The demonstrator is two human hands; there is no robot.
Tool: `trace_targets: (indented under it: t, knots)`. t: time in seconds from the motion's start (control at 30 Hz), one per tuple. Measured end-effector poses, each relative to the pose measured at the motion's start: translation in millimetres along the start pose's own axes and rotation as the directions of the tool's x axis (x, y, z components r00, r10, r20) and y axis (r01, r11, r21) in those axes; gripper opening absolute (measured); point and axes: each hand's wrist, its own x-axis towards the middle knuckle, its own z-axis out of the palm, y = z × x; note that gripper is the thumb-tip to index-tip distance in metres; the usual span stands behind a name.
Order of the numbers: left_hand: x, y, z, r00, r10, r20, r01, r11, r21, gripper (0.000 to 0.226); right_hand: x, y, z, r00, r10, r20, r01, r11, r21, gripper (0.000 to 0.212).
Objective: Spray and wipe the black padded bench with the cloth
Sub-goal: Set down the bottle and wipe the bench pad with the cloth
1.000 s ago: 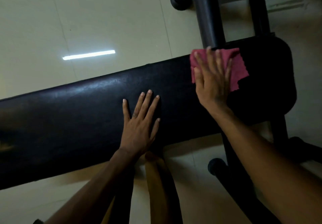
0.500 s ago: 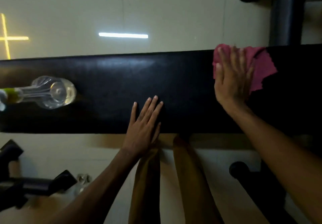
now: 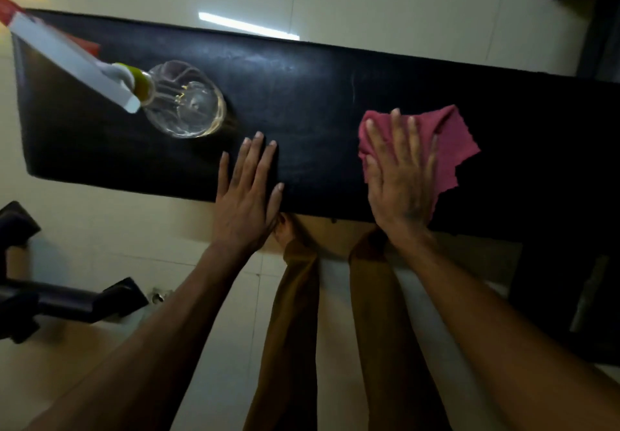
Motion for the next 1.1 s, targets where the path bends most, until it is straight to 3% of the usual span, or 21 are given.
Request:
trace_targets:
  t: [0.07,0.1,0.17,0.23,0.33,0.4,0.5,0.57,0.63,0.73,0.9,0.97,1.1]
  knots:
    - [-2,-10,0,1.000,-0.003,-0.012,0.003,1.000,-0.023,0.064,-13,-45,10,0.978,0.199,-0.056,-0.197,0.980,0.033,0.054]
    - [-2,-14,1,1.000,0.005,-0.015,-0.005,1.000,-0.025,0.064,-22,-67,17,0.985,0.164,-0.046,-0.162,0.986,0.031,0.055]
    - [-1,-21,2,0.999,0.040,-0.016,-0.040,0.999,-0.018,0.063,-44,-93,32,0.990,-0.140,0.023,0.140,0.990,-0.018,0.057]
    - [-1,-25,2,0.998,0.063,-0.030,-0.063,0.998,-0.020,0.062,-54,-89,39,0.914,-0.397,0.079,0.403,0.912,-0.076,0.060]
    - [-1,-26,3,0.994,0.070,-0.081,-0.077,0.993,-0.088,0.060,-35,-70,30,0.850,-0.517,0.102,0.526,0.842,-0.120,0.060]
    - [-1,-26,1,0.993,0.061,-0.100,-0.076,0.985,-0.154,0.062,-15,-74,23,0.881,-0.463,0.097,0.473,0.868,-0.153,0.059]
    - [-1,-26,-2,0.992,0.063,-0.106,-0.085,0.973,-0.213,0.067,3,-105,23,0.965,-0.260,0.042,0.264,0.954,-0.142,0.061]
    - [-2,-29,-5,0.994,0.067,-0.091,-0.088,0.964,-0.249,0.068,-3,-114,25,0.966,-0.256,0.047,0.260,0.955,-0.144,0.059]
    - [-3,-32,-9,0.995,0.066,-0.073,-0.084,0.955,-0.284,0.070,-22,-99,29,0.914,-0.397,0.087,0.405,0.903,-0.141,0.059]
    - [-3,-33,-11,0.996,0.060,-0.071,-0.077,0.960,-0.268,0.072,-42,-48,26,0.757,-0.636,0.145,0.653,0.741,-0.155,0.062]
    - [-3,-25,-10,0.996,0.013,-0.091,-0.036,0.966,-0.255,0.072,-1,9,7,0.564,-0.797,0.214,0.819,0.508,-0.267,0.071]
    - [-3,-20,-10,0.995,-0.008,-0.098,-0.017,0.967,-0.253,0.072,2,5,6,0.573,-0.791,0.215,0.813,0.516,-0.271,0.075]
    - [-4,-14,-9,0.994,-0.043,-0.096,0.019,0.970,-0.243,0.073,-22,-6,15,0.713,-0.674,0.193,0.700,0.663,-0.265,0.084]
